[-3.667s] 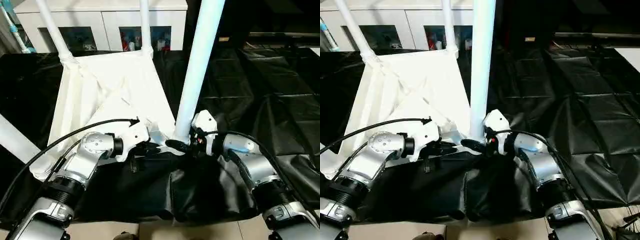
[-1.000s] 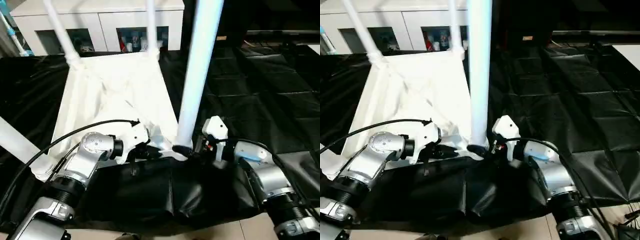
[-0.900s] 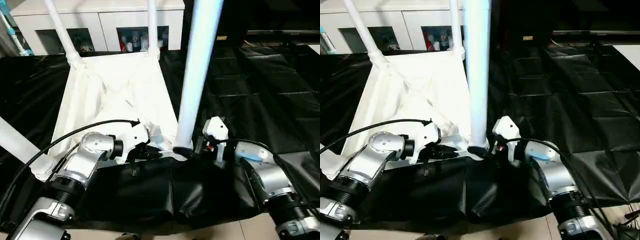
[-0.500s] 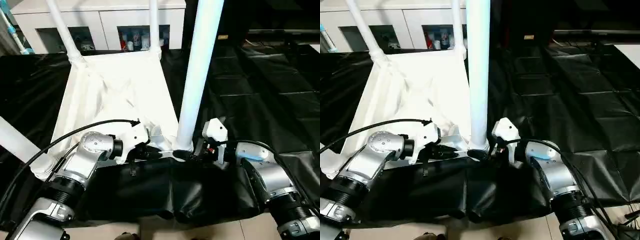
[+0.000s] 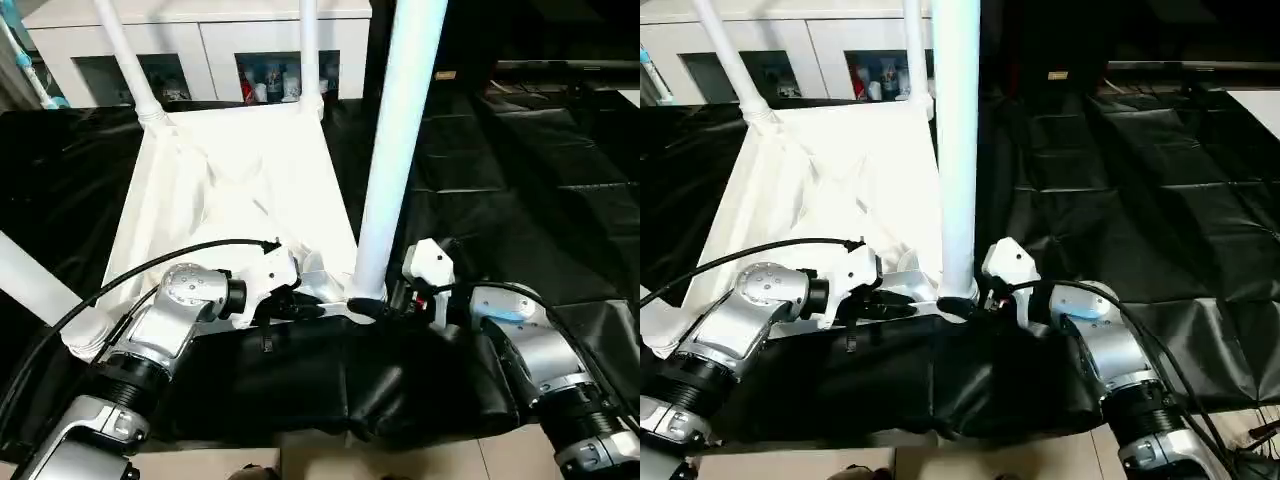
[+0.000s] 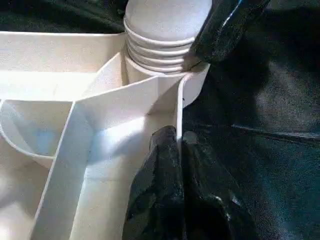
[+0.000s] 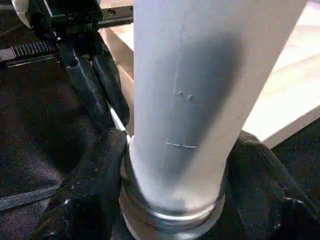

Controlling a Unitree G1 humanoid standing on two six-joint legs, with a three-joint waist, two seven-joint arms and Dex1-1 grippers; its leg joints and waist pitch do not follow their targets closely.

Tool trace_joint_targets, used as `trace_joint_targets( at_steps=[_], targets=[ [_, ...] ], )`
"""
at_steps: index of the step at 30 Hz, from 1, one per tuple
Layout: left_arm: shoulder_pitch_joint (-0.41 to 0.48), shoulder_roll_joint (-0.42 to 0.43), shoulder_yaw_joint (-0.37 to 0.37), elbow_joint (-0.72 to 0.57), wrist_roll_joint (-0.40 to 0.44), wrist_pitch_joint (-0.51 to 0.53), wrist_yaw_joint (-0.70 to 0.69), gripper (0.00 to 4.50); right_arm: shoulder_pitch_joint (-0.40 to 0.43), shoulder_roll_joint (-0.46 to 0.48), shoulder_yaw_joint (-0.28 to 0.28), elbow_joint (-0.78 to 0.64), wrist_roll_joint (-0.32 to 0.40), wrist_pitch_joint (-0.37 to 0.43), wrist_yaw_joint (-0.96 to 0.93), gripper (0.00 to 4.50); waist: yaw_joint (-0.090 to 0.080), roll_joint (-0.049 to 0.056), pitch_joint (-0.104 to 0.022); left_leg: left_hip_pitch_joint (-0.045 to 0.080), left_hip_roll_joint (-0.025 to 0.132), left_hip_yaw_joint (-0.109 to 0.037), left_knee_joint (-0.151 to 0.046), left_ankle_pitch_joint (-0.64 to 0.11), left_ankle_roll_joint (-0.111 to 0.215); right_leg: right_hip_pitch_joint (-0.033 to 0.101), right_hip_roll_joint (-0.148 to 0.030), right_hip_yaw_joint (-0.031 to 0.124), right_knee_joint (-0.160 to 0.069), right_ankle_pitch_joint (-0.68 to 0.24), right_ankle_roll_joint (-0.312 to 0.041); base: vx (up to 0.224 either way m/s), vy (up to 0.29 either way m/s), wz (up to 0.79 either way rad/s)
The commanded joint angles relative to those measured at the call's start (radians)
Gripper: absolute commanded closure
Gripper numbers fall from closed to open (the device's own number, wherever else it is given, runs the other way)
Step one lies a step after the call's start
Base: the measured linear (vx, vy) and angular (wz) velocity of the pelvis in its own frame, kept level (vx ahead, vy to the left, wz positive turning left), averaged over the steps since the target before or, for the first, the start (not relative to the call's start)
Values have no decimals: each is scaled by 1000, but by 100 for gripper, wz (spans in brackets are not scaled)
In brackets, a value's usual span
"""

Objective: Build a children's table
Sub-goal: Rotate leg to tighten

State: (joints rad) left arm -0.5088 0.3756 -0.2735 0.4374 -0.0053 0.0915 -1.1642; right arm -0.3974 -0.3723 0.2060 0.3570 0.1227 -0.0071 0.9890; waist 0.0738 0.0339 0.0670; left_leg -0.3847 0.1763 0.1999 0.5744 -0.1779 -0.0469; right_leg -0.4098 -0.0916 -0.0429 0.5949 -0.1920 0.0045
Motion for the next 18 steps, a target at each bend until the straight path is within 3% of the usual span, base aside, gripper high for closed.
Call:
trace_joint_targets(
  at_steps=[1, 11, 14, 18],
  targets=[
    [24, -10, -20, -1, -18, 2, -17, 450, -6, -1, 19, 17, -17, 1, -1, 187, 0, -13, -57, 17, 53, -19, -55, -110, 148, 50, -50, 33, -45, 2, -294, 0, 0, 0],
    [24, -13, -20, 14, -6, 5, 4, 450, -8, 34, 7, 68, -39, 2, -72, 187, -2, -12, -55, 17, 53, -19, -56, -125, 141, 48, -50, 33, -47, -19, -294, 0, 0, 0],
    [5, -31, -18, 63, 23, 10, 65, 450, -25, 67, -11, 141, -71, 31, -184, 188, -12, -12, -50, 16, 52, -22, -64, -186, 109, 47, -52, 33, -57, -112, -281, 0, 0, 0],
    [-33, -80, 0, 126, 31, 37, 148, 450, -34, 131, -27, 177, -92, 76, -317, 188, -28, -12, -36, 25, 49, -27, -79, -316, 33, 41, -53, 37, -80, -328, -226, 0, 0, 0]
  ],
)
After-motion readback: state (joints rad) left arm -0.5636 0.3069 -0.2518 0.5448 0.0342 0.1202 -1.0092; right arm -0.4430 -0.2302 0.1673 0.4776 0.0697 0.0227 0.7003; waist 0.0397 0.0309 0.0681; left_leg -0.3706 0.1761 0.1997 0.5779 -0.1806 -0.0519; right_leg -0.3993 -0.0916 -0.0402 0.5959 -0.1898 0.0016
